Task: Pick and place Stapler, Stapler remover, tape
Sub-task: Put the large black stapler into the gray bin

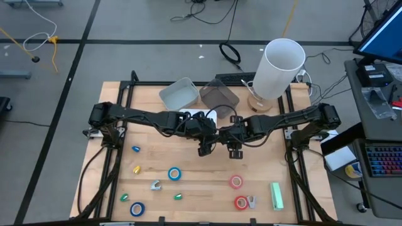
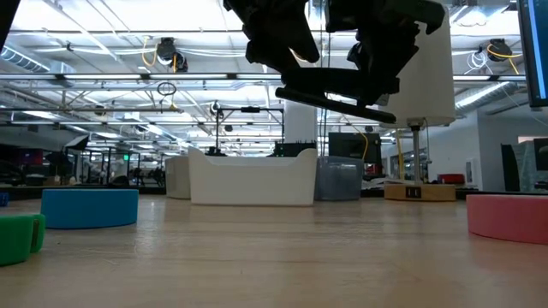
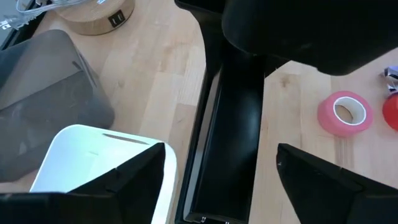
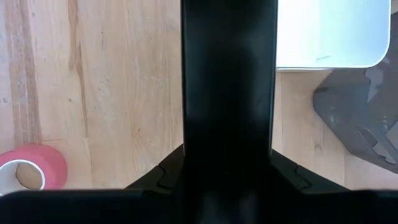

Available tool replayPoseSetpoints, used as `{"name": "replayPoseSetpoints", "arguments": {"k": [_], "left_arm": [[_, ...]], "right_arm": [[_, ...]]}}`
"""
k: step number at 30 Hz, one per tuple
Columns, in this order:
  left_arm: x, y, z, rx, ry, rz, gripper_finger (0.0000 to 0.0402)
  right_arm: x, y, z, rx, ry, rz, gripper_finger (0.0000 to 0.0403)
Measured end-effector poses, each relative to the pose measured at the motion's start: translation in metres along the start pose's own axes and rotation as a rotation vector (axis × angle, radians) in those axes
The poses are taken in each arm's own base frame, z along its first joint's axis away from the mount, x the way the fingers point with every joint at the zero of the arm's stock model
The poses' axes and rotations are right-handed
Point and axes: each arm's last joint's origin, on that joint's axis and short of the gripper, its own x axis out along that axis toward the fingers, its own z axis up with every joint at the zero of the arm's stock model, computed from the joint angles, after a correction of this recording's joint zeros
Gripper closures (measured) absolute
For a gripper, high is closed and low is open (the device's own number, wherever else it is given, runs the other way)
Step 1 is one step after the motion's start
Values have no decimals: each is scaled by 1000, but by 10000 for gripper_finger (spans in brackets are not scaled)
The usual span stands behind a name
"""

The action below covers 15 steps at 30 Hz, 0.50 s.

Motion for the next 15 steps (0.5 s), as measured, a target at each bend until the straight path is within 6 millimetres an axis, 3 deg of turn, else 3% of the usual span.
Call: {"name": "replayPoseSetpoints", "arguments": {"k": [4, 15], "left_arm": [[0, 0, 0, 0, 2, -11, 90], [0, -2, 2, -7, -15, -58, 137]], "right_arm": [[0, 0, 0, 0, 0, 0, 280], [0, 0, 0, 0, 1, 9, 280]]}}
